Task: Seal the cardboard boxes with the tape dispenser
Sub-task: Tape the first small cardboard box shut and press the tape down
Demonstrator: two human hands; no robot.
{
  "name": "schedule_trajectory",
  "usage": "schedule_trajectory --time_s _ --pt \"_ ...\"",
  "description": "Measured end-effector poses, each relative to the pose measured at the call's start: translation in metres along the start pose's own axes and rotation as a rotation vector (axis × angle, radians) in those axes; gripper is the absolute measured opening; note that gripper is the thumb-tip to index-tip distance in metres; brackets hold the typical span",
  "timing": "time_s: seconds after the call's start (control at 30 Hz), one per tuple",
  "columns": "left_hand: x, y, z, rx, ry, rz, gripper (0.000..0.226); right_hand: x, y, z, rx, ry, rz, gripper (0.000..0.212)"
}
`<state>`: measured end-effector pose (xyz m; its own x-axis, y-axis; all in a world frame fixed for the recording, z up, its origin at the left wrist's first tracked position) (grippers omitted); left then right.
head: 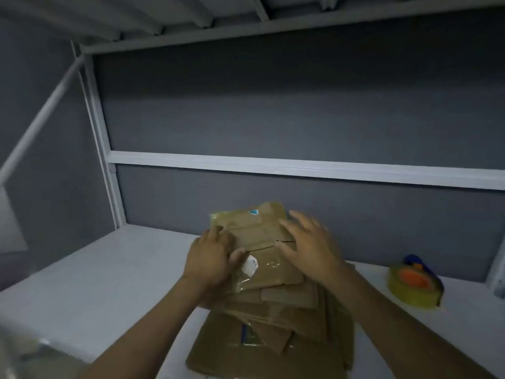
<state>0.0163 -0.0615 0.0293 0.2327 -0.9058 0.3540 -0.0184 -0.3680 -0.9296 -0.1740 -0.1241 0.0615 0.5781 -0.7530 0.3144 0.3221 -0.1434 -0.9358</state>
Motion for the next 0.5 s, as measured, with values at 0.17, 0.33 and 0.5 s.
schedule_trajectory --time_s 0.17,0.33,0.5 --pt "0.016 0.036 0.028 -0.293 -0.077 0.004 0.072 0.025 0.050 0.023 -0.127 -0.057 -0.097 0.050" --pt "0.036 0.062 0.044 -0.797 -0.262 0.031 0.075 0.045 0.082 0.007 -0.066 -0.022 -0.108 0.058" --pt "0.049 0.077 0.056 -1.021 -0.454 0.119 0.035 0.049 0.115 -0.018 0.221 0.142 0.014 0.069"
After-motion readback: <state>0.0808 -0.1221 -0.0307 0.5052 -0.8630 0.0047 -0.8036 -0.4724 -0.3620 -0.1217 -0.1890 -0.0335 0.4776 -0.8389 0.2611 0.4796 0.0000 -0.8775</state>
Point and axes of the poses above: each hand's wrist, its own x-axis towards the middle knuckle, its own y-axis out of the palm, z = x × y, the point moved 7 cm from there along x, towards the middle knuckle, and after that the axes turned 4 degrees about z, right-handed, at the moved point
